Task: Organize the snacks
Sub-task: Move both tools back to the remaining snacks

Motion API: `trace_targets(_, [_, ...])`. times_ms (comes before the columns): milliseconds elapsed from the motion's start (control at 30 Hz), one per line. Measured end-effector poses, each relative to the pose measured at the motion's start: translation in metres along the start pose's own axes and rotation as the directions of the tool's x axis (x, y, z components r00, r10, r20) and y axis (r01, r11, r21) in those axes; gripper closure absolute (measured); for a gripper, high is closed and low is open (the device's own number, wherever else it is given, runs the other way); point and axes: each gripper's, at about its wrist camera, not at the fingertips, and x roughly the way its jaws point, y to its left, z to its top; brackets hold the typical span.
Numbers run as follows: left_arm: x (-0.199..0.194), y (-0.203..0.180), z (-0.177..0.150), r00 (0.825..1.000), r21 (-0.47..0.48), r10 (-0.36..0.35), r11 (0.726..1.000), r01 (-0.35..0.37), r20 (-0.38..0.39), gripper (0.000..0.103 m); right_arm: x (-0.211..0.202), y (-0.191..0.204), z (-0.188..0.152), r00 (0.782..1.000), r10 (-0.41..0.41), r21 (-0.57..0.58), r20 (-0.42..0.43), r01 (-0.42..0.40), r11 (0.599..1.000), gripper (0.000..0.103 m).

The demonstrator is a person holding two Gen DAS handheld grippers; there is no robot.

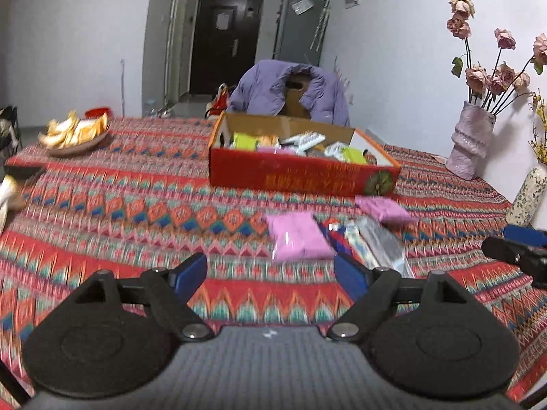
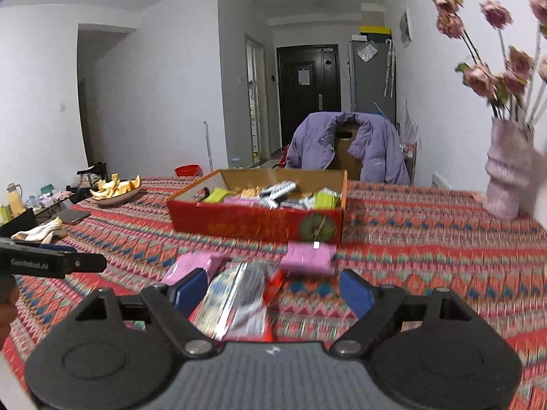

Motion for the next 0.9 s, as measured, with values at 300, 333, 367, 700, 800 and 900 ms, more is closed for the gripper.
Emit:
trace_targets(300, [-0.018, -0.002, -0.031, 0.999, -0.009, 0.035, 0.999, -0.035, -0.026, 0.02, -0.029, 0.011, -0.042, 0.999, -0.029, -0.005, -0.02, 0.029, 1.0, 0.019])
trace_targets(333, [-0.019, -0.003, -0.033, 0.999, -0.009, 0.036, 0.999, -0.037, -0.026, 0.02, -0.03, 0.011, -0.045, 0.999, -0.03, -0.004, -0.021, 0.03, 1.0, 0.019])
trace_targets(367, [-0.02, -0.003, -0.035, 0.999, -0.007, 0.038, 0.999, -0.038, -0.026, 0.02, -0.031, 0.011, -0.047, 0.999, -0.026, -0.001, -0.023, 0.026, 1.0, 0.019])
trace_targets(700, [-0.014, -0.009, -0.037, 0.998, 0.004, 0.028, 1.0, -0.028, -0.053, 0.02, -0.031, 0.01, -0.05, 0.999, -0.031, 0.008, -0.021, 0.031, 0.999, 0.019])
trace_targets(800, [-0.007, -0.01, -0.037, 0.997, 0.008, 0.024, 1.0, -0.023, -0.071, 0.02, -0.029, 0.007, -0.049, 0.999, -0.041, 0.004, -0.029, 0.041, 0.999, 0.019])
trace_targets(900, [0.003, -0.01, -0.035, 0.995, 0.007, 0.019, 1.0, -0.019, -0.096, 0.02, -0.022, 0.004, -0.048, 0.998, -0.049, 0.005, -0.044, 0.049, 0.999, 0.019])
